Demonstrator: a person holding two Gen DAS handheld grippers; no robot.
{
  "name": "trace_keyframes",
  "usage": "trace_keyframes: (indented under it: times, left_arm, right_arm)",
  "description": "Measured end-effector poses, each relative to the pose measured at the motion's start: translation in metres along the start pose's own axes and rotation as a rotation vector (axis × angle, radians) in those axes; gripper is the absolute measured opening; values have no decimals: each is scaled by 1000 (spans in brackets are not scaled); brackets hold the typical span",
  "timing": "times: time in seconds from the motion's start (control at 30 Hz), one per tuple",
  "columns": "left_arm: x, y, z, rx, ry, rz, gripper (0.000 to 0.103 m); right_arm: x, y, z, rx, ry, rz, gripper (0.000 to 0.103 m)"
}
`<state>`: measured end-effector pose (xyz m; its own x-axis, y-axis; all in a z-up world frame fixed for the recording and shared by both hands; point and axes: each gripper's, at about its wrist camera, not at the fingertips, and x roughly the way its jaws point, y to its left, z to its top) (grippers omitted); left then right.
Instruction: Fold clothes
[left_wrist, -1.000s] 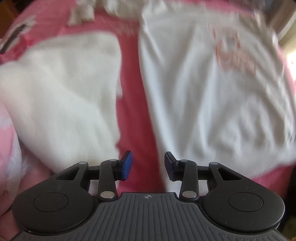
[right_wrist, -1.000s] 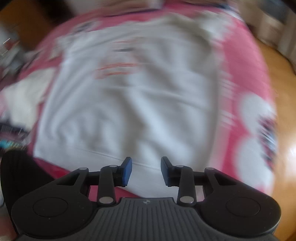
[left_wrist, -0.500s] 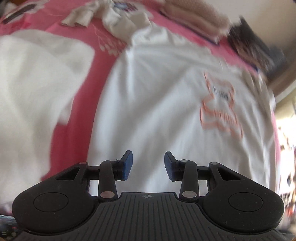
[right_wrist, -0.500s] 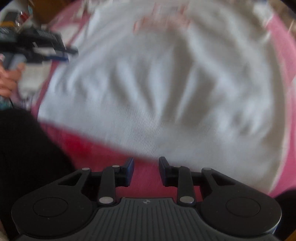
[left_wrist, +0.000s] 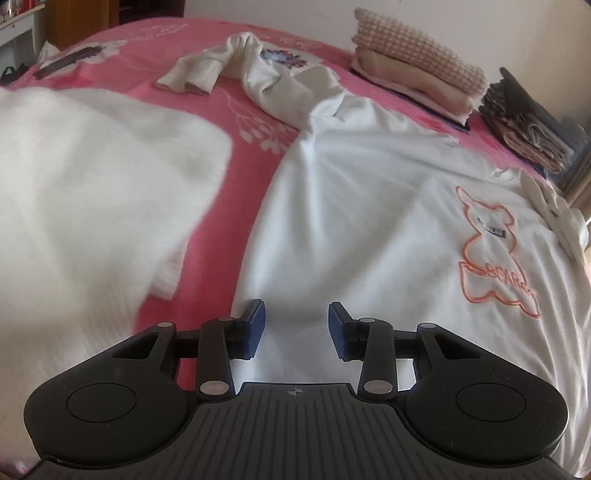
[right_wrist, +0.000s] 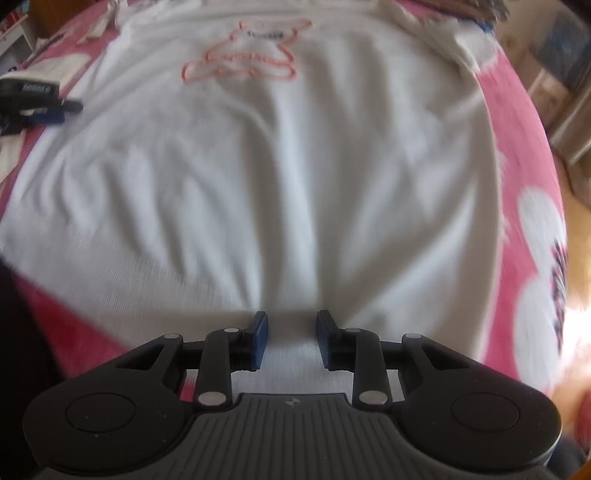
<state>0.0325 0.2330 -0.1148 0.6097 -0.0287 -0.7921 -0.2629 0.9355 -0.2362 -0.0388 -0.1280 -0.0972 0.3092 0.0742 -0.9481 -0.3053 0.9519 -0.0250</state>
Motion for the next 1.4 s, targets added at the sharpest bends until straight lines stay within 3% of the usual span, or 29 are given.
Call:
trace_keyframes:
  times: [0.1,0.2,0.3,0.43,0.53,0.6,0.77,0.83,1.0,1.1,1.2,1.4]
  left_arm:
    - [3,5,2,-9,7,-21,38]
    - [3,8,2,-10,7,-32,38]
    - [2,14,2,-36,4,-45,37]
    - [3,27,5,-109,4,-71,35]
    - [5,32,6,-137,5,-87,34]
    - [5,31,6,-120,0,-85,35]
    - [8,24,6,-81,-4,-66,36]
    - [7,22,6,-72,-6,-59,36]
    - [5,27,6,-97,-4,-65,36]
    - [4,28,4,-97,-7,-64,36]
    - [5,29,5,-108,-6,-70,36]
    - [6,25,5,-87,-16,-55,36]
  right_arm:
    - [-11,3,27,-29,-32,-23,30]
    - [-8,37,79,-125,-158,74,30]
    - [15,97,125,-263,-199,231,30]
    - [46,157,140,-385,-254,375,30]
    - [65,171,119,-437,-245,364,30]
    - [62,158,95,-418,-234,369,30]
    - [35,130,48,-386,-97,299,30]
    - [25,138,57,-395,-94,273,30]
    - [25,192,104,-447,-295,340,30]
    - [46,219,118,-478,-303,372,30]
    - [46,201,89,-439,-271,376,30]
    - [8,121,-20,-337,-132,329,30]
